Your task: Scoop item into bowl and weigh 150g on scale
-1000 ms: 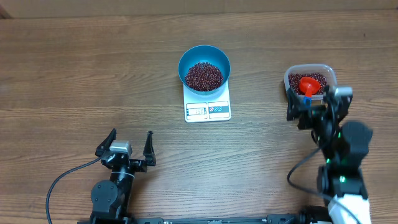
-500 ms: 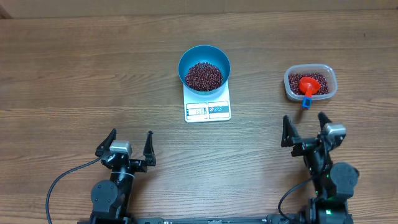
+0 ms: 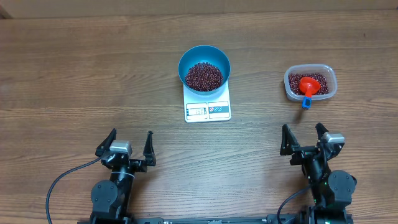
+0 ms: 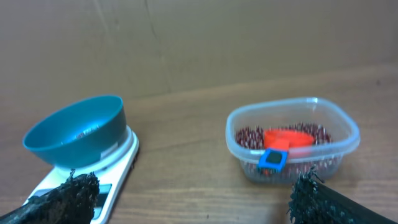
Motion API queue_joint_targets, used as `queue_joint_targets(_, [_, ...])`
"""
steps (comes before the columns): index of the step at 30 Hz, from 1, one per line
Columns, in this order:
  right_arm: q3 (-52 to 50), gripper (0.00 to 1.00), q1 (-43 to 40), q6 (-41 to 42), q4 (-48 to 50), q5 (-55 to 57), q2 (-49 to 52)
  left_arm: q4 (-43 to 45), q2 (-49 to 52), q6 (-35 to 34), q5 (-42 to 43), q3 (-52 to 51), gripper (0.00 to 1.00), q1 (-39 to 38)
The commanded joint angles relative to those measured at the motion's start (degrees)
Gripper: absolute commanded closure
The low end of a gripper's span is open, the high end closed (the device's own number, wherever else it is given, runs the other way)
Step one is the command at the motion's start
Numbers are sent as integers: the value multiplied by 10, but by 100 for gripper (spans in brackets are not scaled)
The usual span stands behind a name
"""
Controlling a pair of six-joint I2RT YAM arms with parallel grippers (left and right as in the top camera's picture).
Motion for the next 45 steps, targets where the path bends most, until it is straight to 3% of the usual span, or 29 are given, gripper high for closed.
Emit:
queue_joint_targets(1, [-6, 0, 0, 3, 2, 10, -34, 0, -5, 13, -6, -2, 0, 3])
queue_joint_targets(17, [-6, 0, 0, -4, 2, 6, -52, 0, -5, 13, -6, -2, 1, 3])
queue_joint_targets(32, [-6, 0, 11, -112, 3, -30, -52, 0, -4, 13, -6, -2, 0, 3])
queue_joint_targets(45, [-6, 0, 24, -102, 3, -14, -52, 0, -4, 13, -6, -2, 1, 3])
